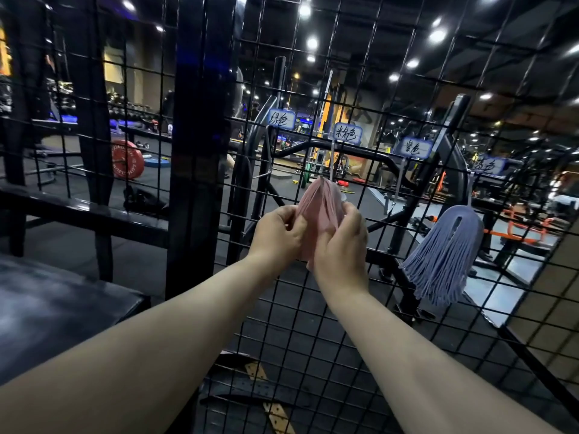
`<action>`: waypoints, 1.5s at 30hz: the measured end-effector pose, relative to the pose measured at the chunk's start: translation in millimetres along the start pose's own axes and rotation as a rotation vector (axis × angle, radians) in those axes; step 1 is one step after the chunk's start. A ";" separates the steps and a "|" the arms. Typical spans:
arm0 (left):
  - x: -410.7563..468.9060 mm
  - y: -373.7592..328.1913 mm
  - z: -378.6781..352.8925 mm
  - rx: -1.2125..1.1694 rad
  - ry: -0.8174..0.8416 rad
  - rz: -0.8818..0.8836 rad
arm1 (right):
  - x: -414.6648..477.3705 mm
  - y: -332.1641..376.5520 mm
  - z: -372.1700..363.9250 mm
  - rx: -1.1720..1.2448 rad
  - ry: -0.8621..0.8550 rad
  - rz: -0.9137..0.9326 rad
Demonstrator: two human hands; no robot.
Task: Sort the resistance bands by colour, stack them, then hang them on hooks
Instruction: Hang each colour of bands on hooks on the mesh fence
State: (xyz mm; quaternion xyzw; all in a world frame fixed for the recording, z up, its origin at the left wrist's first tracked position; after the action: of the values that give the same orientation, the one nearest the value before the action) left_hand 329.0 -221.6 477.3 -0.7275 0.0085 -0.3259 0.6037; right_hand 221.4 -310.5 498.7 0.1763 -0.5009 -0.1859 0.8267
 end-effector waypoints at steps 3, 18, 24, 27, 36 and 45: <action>-2.3 3.8 -7.1 -0.028 0.077 0.016 | -4.0 3.6 -9.4 -0.108 0.065 0.053; -21.8 19.3 -13.5 0.110 0.108 -0.077 | -34.9 -12.3 -37.4 -0.322 0.303 -0.004; -33.8 35.0 -14.8 0.162 0.161 -0.079 | -47.5 -24.8 -44.6 -0.140 0.347 -0.116; -39.6 43.2 -13.6 0.146 0.167 -0.045 | -56.2 -31.0 -45.3 -0.097 0.376 -0.151; -57.6 75.4 -4.4 0.251 0.152 0.049 | -80.2 -44.0 -40.0 -0.191 0.409 -0.173; -147.1 102.1 16.0 0.334 0.222 0.235 | -160.0 -62.4 -26.3 -0.244 0.627 -0.296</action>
State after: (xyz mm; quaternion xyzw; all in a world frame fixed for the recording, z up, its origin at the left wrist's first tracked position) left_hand 259.7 -175.6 317.9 -0.5712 0.1053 -0.3283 0.7449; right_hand 168.2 -284.5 335.4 0.1954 -0.1662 -0.2987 0.9192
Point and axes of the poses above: each hand's wrist, its own x-axis towards the middle knuckle, its own z-axis out of the back of the hand, y = z × x, the point moved 8 cm from there along x, towards the middle knuckle, and after that the axes turned 6 degrees about -x, right-handed, at the moved point
